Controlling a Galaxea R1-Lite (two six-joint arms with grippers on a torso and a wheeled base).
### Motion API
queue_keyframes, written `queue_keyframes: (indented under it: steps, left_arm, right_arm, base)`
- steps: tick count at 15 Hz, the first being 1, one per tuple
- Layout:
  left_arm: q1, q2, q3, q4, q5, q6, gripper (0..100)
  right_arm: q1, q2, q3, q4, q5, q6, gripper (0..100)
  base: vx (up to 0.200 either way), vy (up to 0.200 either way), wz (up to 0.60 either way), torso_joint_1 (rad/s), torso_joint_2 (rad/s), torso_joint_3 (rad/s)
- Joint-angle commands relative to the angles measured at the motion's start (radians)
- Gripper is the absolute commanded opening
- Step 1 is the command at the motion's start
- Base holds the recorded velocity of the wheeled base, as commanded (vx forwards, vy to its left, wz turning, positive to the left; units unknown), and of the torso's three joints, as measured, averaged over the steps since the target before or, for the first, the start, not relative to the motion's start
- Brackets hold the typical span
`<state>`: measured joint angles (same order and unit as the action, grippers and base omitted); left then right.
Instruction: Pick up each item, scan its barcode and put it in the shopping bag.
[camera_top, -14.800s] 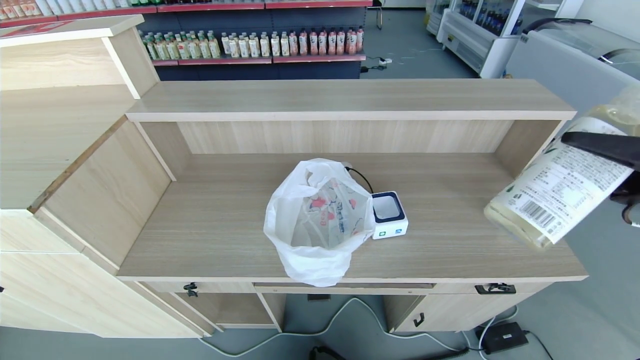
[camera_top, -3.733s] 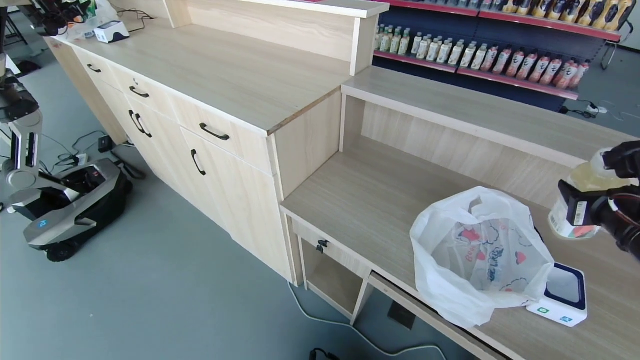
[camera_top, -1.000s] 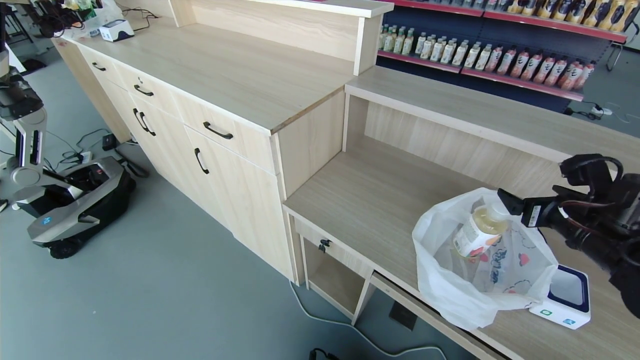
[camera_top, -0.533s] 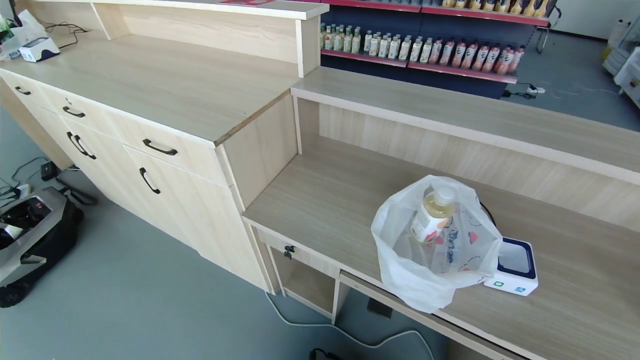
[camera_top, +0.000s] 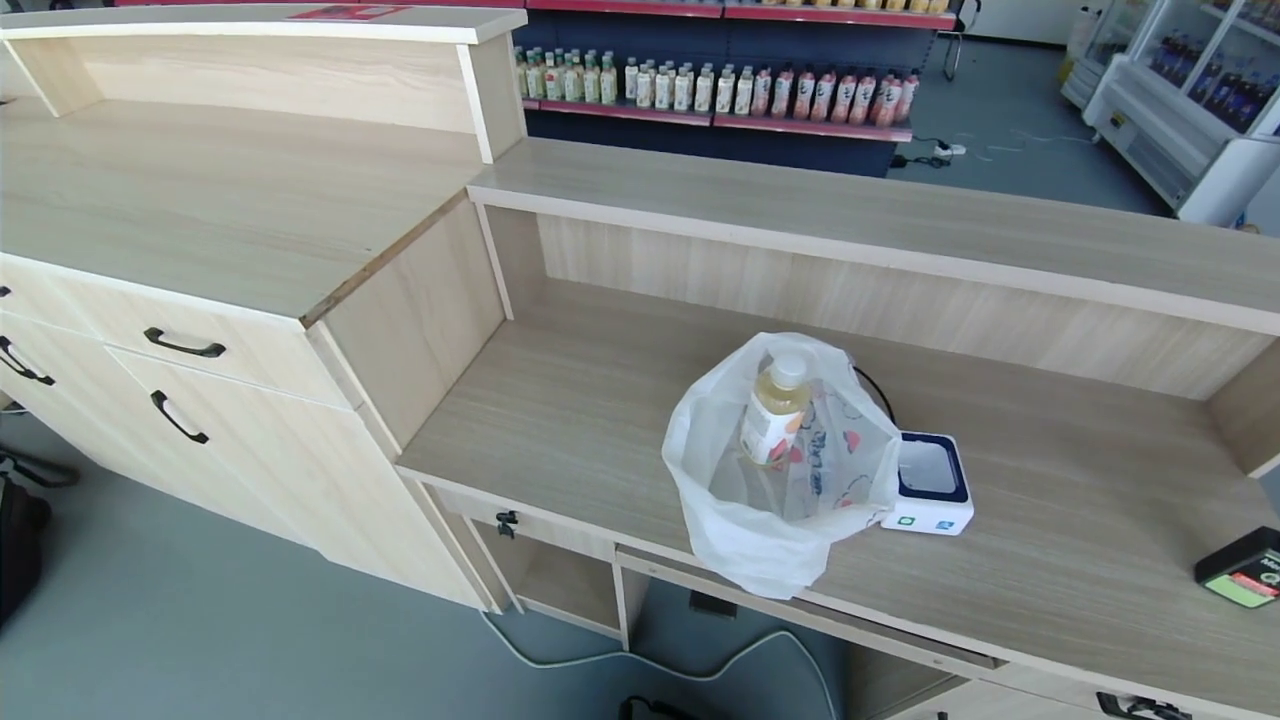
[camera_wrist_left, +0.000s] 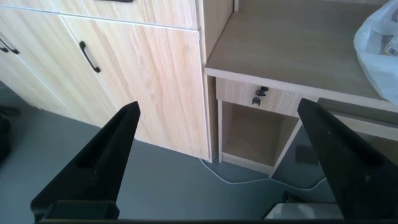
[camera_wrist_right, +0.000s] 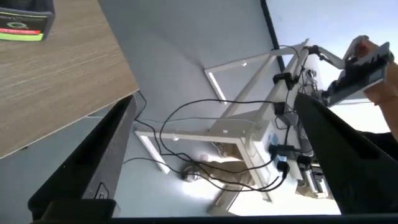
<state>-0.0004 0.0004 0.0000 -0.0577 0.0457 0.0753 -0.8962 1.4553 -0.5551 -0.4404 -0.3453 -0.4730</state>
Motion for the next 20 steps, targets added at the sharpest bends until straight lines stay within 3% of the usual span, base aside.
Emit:
queue_keyframes:
  steps: [1,8,11,15,20]
  left_arm:
    - [0.0,0.0,0.0,-0.001,0.0,0.0,100]
    - [0.0,0.0,0.0,-0.001,0.0,0.0,100]
    - [0.0,0.0,0.0,-0.001,0.0,0.0,100]
    - [0.0,0.0,0.0,-0.001,0.0,0.0,100]
    - [0.0,0.0,0.0,-0.001,0.0,0.0,100]
  right_arm:
    - [-0.102,0.293,-0.071,-0.149,0.011,-0.194,100]
    - [-0.102,0.454,-0.124,-0.231,0.042,-0.243,100]
    - [-0.102,0.49,-0.151,-0.236,0.141,-0.239,100]
    - [-0.092,0.522,-0.17,-0.239,0.396,-0.234,100]
    - [-0.079,0.559,-0.184,-0.308,0.407,-0.233,100]
  base:
    - [0.0,0.0,0.0,0.0,0.0,0.0]
    - [0.0,0.0,0.0,0.0,0.0,0.0]
    - [0.0,0.0,0.0,0.0,0.0,0.0]
    - [0.0,0.0,0.0,0.0,0.0,0.0]
    - [0.0,0.0,0.0,0.0,0.0,0.0]
